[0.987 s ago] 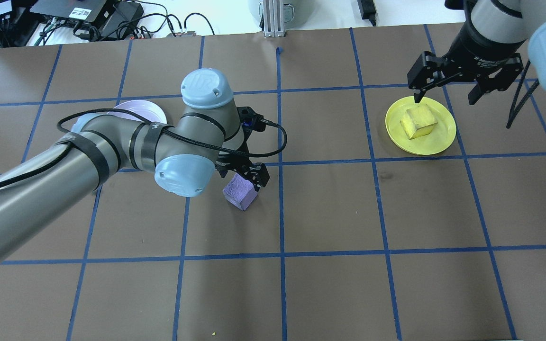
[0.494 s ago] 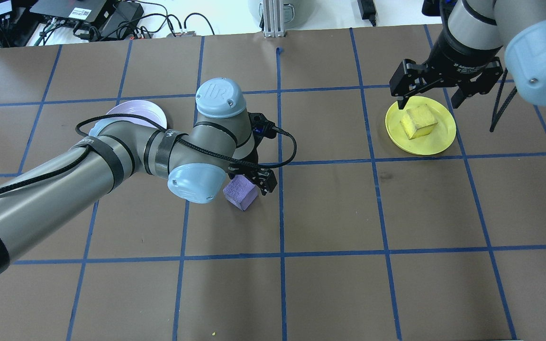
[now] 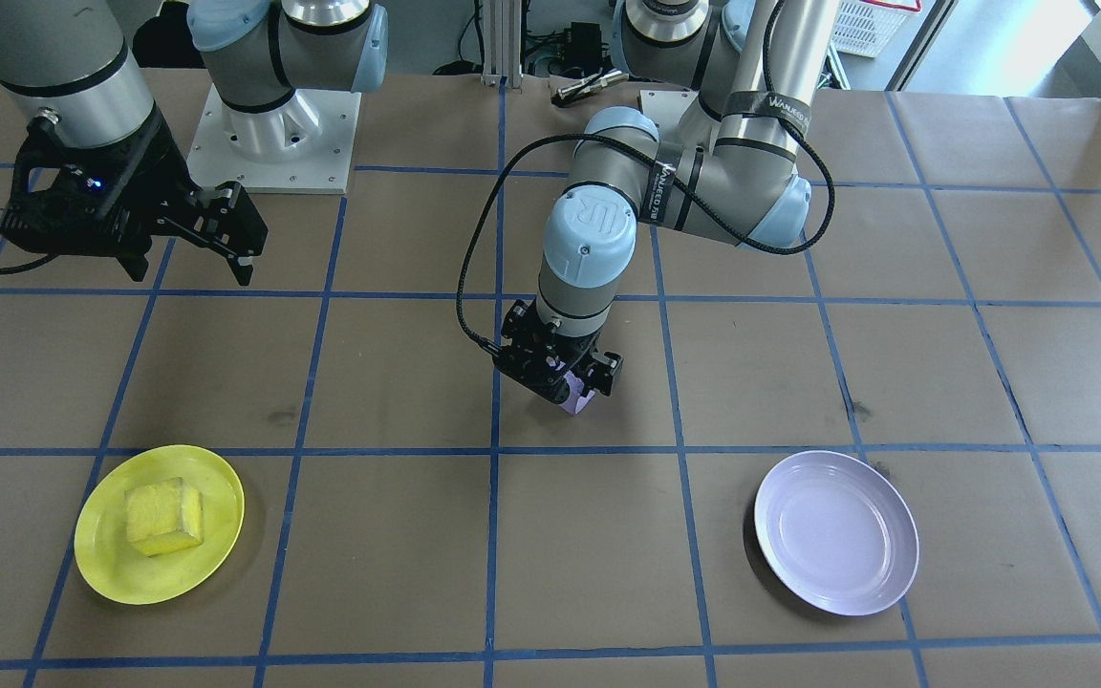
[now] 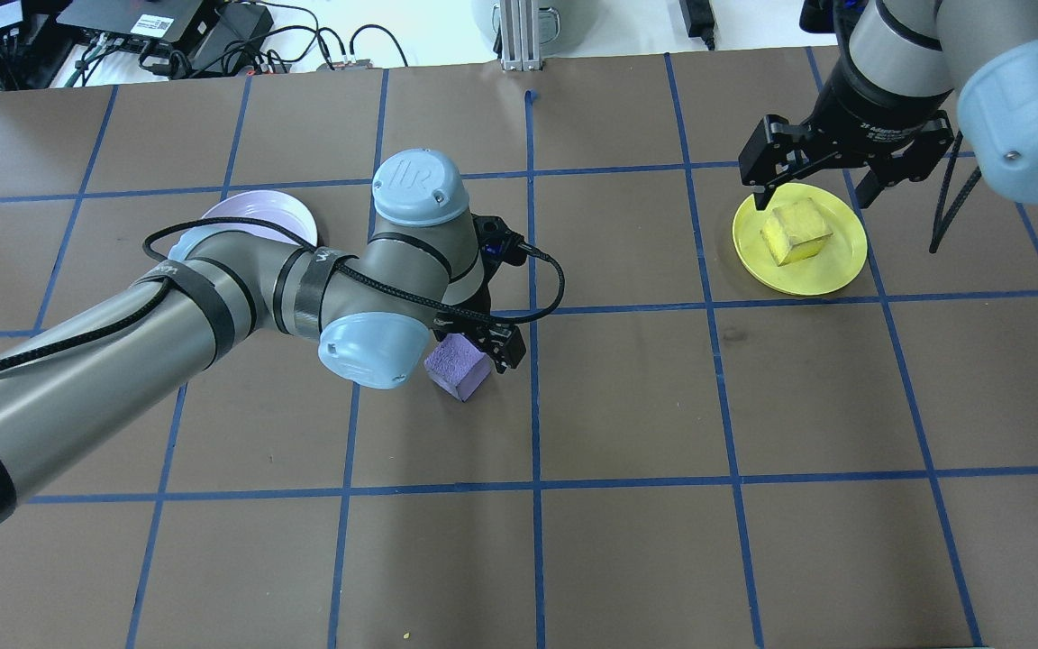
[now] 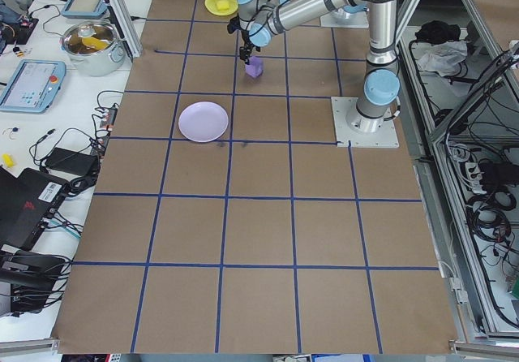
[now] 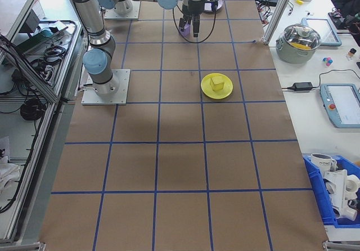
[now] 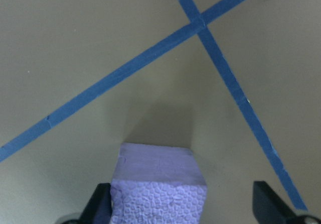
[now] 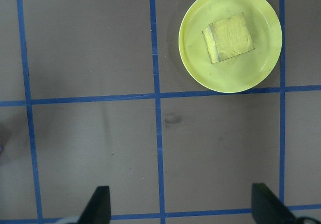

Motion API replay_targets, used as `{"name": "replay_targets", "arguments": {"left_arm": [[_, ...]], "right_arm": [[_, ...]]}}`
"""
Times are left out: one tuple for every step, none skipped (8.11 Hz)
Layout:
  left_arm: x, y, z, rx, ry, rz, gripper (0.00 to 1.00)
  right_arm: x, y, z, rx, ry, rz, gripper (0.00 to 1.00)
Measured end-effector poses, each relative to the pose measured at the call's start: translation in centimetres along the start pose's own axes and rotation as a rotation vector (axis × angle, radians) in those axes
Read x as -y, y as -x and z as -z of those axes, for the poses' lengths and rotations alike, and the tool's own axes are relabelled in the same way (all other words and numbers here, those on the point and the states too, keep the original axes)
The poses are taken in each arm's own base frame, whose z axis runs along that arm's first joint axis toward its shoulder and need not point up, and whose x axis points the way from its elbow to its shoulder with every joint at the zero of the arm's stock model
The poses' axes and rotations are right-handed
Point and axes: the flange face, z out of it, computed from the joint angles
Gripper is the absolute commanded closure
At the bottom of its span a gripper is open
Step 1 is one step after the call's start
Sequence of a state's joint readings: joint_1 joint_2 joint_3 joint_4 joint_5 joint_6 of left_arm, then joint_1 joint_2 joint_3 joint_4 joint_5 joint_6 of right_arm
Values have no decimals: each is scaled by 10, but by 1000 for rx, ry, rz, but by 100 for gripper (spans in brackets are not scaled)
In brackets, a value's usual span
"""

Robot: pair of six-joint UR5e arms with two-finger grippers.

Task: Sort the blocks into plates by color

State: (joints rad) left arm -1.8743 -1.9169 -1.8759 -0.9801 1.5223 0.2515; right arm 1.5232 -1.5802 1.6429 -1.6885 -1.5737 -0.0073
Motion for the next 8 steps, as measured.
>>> {"name": "replay_targets", "arguments": {"left_arm": [[0,1,-1,8,4,-26,2],[-1,3,-2,25,12,-43,2],[-1,4,-5,36,21,-52,2],[-1,5,-7,40,26,-56,3],[-1,5,-8,42,30,-57,7],[-2,5,-10,41,35,-59,10],[-5,4,-14,39,44,-67,11],[-9,4,-19,35,56,-76,24]], "right_arm": [[0,0,0,1,0,0,0],[0,0,0,2,0,0,0],[0,0,0,-1,0,0,0],[0,-1,0,-5,3,0,0],[0,-1,-1,-9,6,0,0],[0,-2,-1,-10,6,-1,0],[0,-2,-1,-11,5,0,0],[0,-2,0,-11,3,0,0]]}}
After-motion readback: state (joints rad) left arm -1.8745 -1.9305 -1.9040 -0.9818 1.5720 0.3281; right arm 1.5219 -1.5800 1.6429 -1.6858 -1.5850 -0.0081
